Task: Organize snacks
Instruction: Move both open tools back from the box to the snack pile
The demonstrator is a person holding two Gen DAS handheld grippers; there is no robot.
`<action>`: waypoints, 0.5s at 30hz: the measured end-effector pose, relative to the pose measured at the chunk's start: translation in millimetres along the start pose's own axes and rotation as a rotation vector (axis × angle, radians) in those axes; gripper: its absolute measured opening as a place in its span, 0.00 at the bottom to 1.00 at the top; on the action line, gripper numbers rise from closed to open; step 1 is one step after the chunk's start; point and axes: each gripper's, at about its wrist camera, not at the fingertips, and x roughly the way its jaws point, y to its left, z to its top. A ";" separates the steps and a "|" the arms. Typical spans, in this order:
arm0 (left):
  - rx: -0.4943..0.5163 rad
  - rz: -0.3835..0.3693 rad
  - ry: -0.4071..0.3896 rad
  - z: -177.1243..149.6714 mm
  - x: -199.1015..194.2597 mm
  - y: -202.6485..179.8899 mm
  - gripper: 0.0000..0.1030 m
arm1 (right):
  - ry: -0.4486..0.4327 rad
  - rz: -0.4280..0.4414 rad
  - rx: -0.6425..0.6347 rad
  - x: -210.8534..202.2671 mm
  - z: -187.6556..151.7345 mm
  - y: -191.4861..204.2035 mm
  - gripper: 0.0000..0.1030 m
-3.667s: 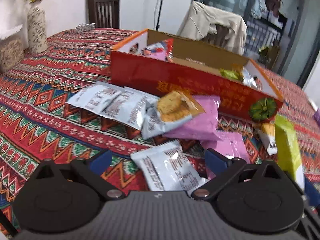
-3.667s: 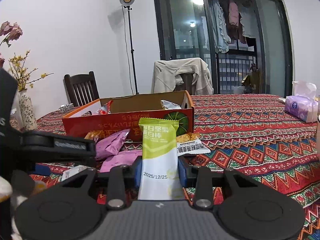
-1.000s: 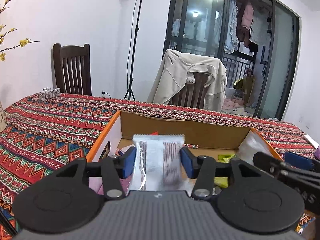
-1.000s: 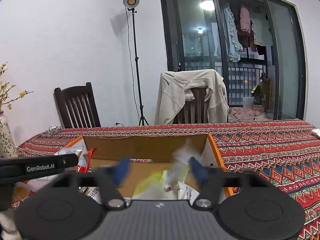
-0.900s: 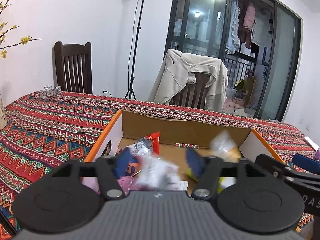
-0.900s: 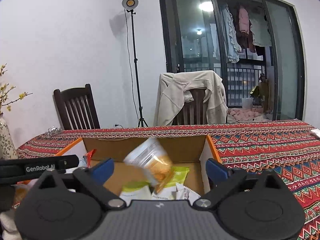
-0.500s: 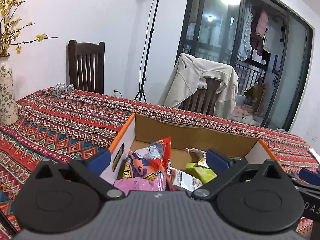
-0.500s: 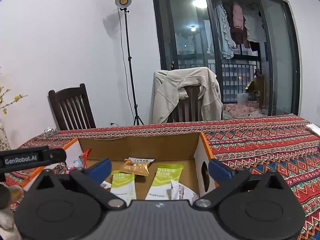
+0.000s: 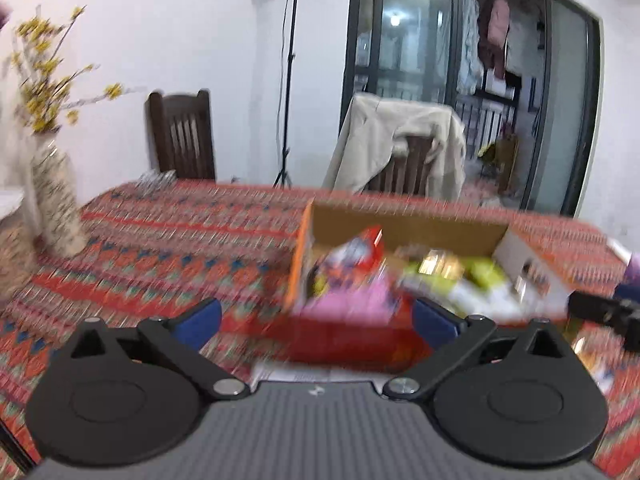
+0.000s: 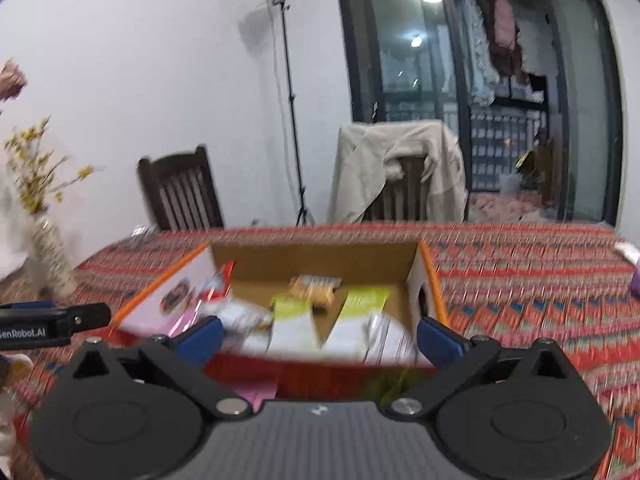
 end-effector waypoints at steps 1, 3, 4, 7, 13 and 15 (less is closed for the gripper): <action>0.005 0.000 0.011 -10.5 -3.8 6.2 1.00 | 0.016 0.002 -0.005 -2.8 -6.4 2.3 1.00; -0.001 0.001 0.034 -29.2 -8.8 17.4 1.00 | 0.052 0.005 -0.023 -7.4 -21.9 8.1 1.00; -0.009 0.000 0.049 -37.6 -9.8 22.5 1.00 | 0.073 0.014 -0.032 -8.9 -29.8 11.2 1.00; -0.027 0.000 0.074 -54.2 -9.9 33.8 1.00 | 0.118 0.028 -0.032 -12.5 -49.2 18.2 1.00; -0.019 -0.004 0.039 -63.9 -8.5 34.5 1.00 | 0.204 0.002 -0.057 -3.3 -68.6 34.8 0.99; -0.015 -0.009 0.017 -65.4 -11.3 32.5 1.00 | 0.236 -0.001 -0.046 3.1 -70.2 39.0 0.94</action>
